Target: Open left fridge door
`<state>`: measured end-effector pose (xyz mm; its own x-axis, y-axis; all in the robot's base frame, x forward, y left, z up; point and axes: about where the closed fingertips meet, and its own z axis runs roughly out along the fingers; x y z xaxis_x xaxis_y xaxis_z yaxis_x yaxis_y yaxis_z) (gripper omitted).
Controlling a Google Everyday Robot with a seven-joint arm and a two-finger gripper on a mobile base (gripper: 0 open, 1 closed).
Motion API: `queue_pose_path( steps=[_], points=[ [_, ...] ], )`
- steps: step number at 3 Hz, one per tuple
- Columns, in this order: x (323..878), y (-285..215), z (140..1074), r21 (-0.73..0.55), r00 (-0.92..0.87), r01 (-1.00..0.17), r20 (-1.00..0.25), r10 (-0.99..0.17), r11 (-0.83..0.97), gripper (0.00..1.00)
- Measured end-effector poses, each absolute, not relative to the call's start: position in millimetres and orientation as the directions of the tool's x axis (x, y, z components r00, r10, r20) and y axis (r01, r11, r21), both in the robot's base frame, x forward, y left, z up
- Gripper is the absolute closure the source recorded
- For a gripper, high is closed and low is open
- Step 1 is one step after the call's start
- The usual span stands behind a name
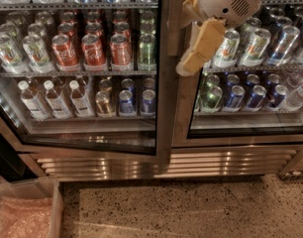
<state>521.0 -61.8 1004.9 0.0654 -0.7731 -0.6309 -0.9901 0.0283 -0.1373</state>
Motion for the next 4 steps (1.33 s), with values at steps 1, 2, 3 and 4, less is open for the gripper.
queue_pose_path(
  steps=[1,2,3,4],
  points=[
    [517,-62,1007,-0.137,0.065,-0.99,-0.631,-0.773,0.028,0.06],
    [491,-72,1006,-0.126,0.035,-0.99,-0.628,-0.778,0.058,0.06],
    [464,-82,1009,-0.13,0.013,-0.988,-0.623,-0.782,0.087,0.07],
    [447,-89,1012,-0.139,0.008,-0.985,-0.625,-0.781,0.101,0.06]
  ],
)
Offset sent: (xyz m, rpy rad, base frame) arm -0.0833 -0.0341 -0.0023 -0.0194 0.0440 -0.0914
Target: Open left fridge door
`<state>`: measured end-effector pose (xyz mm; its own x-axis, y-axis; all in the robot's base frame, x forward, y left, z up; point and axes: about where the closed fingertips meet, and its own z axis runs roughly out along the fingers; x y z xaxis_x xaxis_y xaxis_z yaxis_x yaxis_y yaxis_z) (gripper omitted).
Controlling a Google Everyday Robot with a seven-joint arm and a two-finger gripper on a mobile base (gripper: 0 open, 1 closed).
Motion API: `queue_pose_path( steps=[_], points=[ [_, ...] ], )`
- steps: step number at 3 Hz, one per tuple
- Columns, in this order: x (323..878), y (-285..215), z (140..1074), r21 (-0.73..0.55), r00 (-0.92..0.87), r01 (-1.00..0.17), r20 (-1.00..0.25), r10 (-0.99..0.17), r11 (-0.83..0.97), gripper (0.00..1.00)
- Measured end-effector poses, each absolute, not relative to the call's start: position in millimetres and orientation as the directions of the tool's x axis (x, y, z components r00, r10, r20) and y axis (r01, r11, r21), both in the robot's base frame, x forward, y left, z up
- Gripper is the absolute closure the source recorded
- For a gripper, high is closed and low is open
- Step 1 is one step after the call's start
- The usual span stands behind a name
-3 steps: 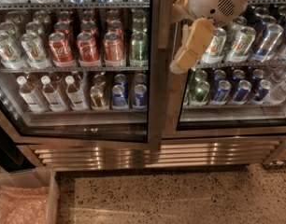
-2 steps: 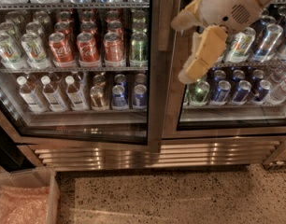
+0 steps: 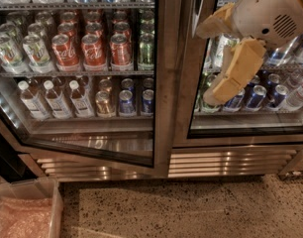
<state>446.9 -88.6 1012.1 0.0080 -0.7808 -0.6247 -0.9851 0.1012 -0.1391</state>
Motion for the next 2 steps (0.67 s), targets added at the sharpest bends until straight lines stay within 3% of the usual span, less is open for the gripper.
queue_pose_path(
  steps=[1,2],
  points=[
    [441.3,-102.6,1019.9,-0.177,-0.014,-0.972,-0.614,-0.789,0.156,0.0],
    [441.3,-102.6,1019.9,-0.177,-0.014,-0.972,-0.614,-0.789,0.156,0.0]
  ],
)
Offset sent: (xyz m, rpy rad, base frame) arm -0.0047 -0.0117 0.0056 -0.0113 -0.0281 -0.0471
